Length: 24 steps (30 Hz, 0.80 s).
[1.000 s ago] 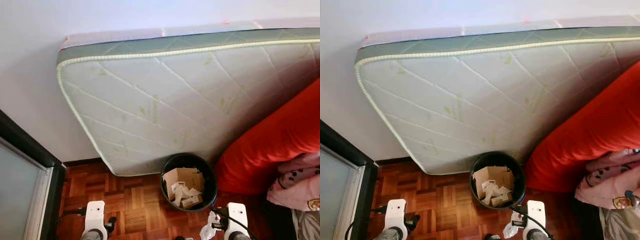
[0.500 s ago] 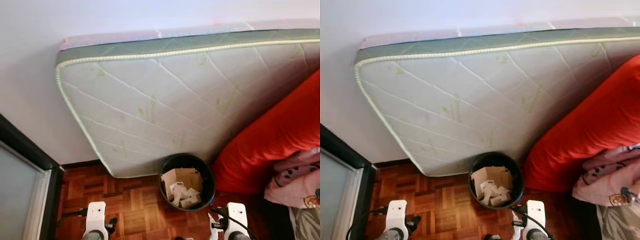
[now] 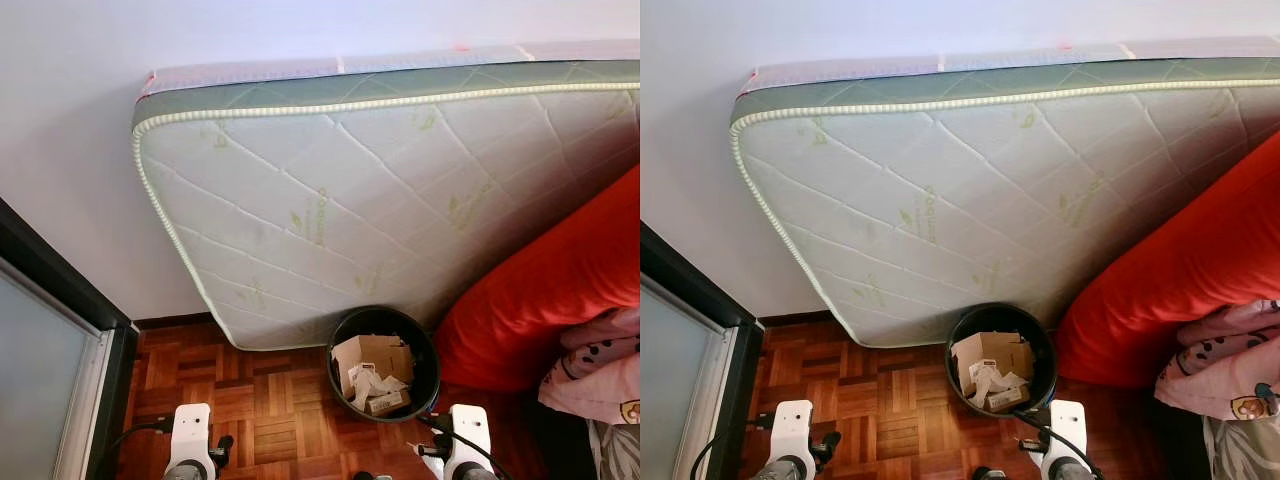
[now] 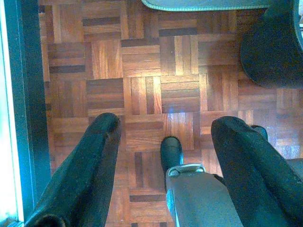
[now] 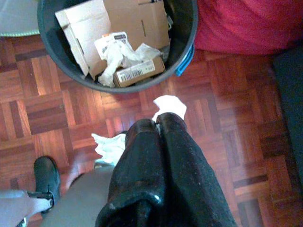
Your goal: Clean up the room
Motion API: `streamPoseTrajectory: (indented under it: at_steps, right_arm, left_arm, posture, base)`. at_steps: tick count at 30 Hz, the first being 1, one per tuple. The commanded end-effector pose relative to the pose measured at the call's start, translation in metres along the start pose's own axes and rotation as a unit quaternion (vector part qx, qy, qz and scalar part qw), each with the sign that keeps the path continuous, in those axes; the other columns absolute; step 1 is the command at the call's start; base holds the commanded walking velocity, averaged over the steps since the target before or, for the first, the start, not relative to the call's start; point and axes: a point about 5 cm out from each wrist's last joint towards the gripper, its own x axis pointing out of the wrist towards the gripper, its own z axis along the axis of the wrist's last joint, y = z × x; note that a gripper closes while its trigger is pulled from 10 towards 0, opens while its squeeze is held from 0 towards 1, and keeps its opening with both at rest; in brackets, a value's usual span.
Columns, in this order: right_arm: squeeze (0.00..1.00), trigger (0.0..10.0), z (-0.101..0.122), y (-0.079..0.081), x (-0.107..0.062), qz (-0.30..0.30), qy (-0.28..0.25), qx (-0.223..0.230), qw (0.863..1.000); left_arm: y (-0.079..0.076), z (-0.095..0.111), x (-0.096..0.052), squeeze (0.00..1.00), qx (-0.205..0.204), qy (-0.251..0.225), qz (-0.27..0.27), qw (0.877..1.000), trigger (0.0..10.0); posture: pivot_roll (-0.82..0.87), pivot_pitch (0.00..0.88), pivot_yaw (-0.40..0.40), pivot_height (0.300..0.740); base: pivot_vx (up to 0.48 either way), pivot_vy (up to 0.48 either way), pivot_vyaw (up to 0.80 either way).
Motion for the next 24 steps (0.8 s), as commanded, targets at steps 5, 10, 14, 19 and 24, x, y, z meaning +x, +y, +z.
streamPoseTrajectory:
  at_steps: [5,10,14,19,24]
  right_arm:
    - [0.0,10.0,-0.005,0.001,-0.001,-0.007,0.011,0.011,1.0]
    - [0.0,10.0,-0.005,-0.004,-0.002,-0.007,0.009,0.015,1.0]
    - [0.0,10.0,-0.005,-0.007,-0.002,-0.008,0.004,0.012,1.0]
    - [0.0,10.0,-0.003,-0.01,-0.002,-0.007,-0.002,0.015,1.0]
    - [0.0,10.0,-0.001,-0.012,-0.002,-0.007,-0.005,0.014,1.0]
  left_arm:
    - [0.001,-0.01,-0.003,0.0,-0.004,0.014,0.004,1.0,10.0]
    - [0.001,-0.009,-0.002,0.0,-0.003,0.013,0.004,1.0,10.0]
    - [0.0,-0.008,-0.002,0.0,-0.003,0.011,0.005,1.0,10.0]
    - [0.0,-0.008,-0.002,0.0,-0.004,0.009,0.005,1.0,10.0]
    - [0.0,-0.007,-0.002,0.0,-0.004,0.009,0.006,1.0,10.0]
  posture:
    - [0.1,0.205,-0.023,0.74]
    - [0.1,0.205,-0.023,0.74]
    - [0.1,0.205,-0.023,0.74]
    - [0.1,0.202,-0.024,0.74]
    - [0.11,0.203,-0.025,0.74]
  base:
    - [0.0,0.0,0.0]
    - [0.0,0.0,-0.8]
    - [0.0,0.0,-0.6]
    - [0.0,0.0,0.0]
    - [0.0,0.0,0.0]
